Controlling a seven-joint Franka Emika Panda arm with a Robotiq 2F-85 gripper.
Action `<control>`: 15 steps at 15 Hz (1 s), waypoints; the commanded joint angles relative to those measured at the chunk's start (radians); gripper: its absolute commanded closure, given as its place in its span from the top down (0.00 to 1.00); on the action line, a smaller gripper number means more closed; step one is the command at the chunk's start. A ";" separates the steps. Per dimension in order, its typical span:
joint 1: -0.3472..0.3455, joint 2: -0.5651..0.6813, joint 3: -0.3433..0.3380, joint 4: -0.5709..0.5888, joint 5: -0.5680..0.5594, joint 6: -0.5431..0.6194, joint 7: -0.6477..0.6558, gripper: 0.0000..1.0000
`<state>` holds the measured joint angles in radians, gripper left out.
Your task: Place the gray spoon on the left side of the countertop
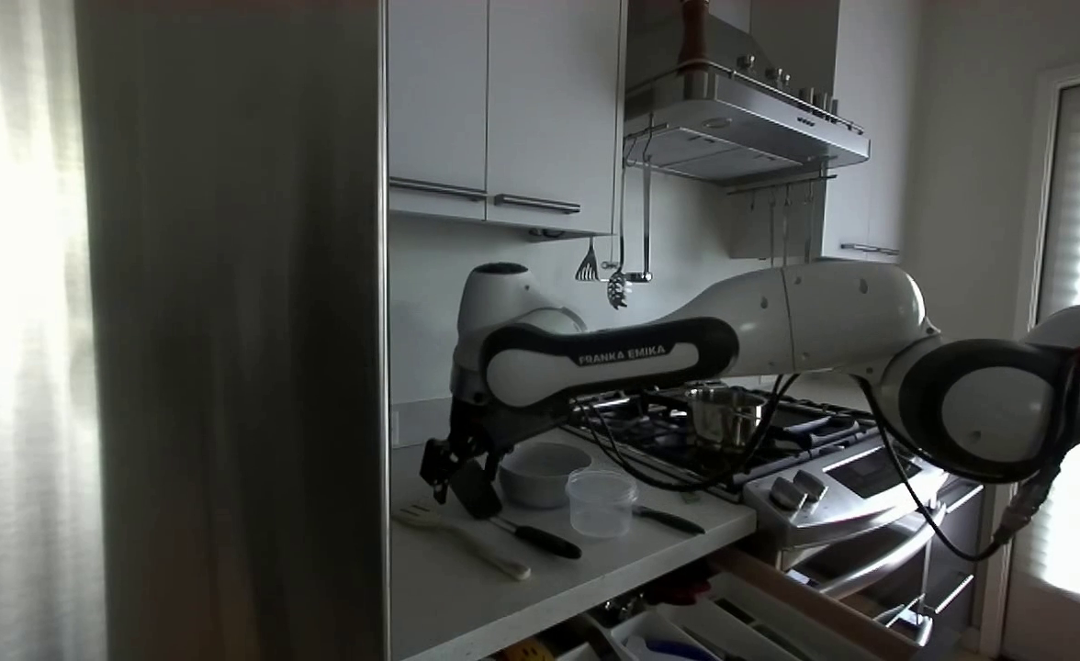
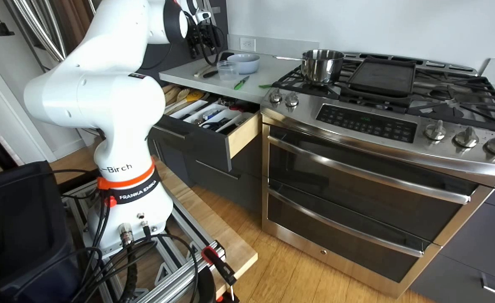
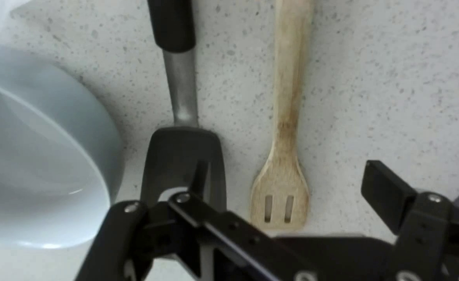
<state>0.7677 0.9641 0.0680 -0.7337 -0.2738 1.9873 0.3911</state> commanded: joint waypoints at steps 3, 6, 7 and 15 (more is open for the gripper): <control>-0.027 -0.174 0.034 -0.075 0.037 -0.101 -0.045 1.00; -0.035 -0.263 0.045 -0.163 0.056 -0.097 -0.018 1.00; -0.041 -0.295 0.048 -0.208 0.064 -0.084 -0.008 1.00; -0.114 -0.516 0.036 -0.540 0.080 0.022 0.003 1.00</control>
<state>0.6930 0.5729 0.0996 -1.0765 -0.2170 1.9372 0.3840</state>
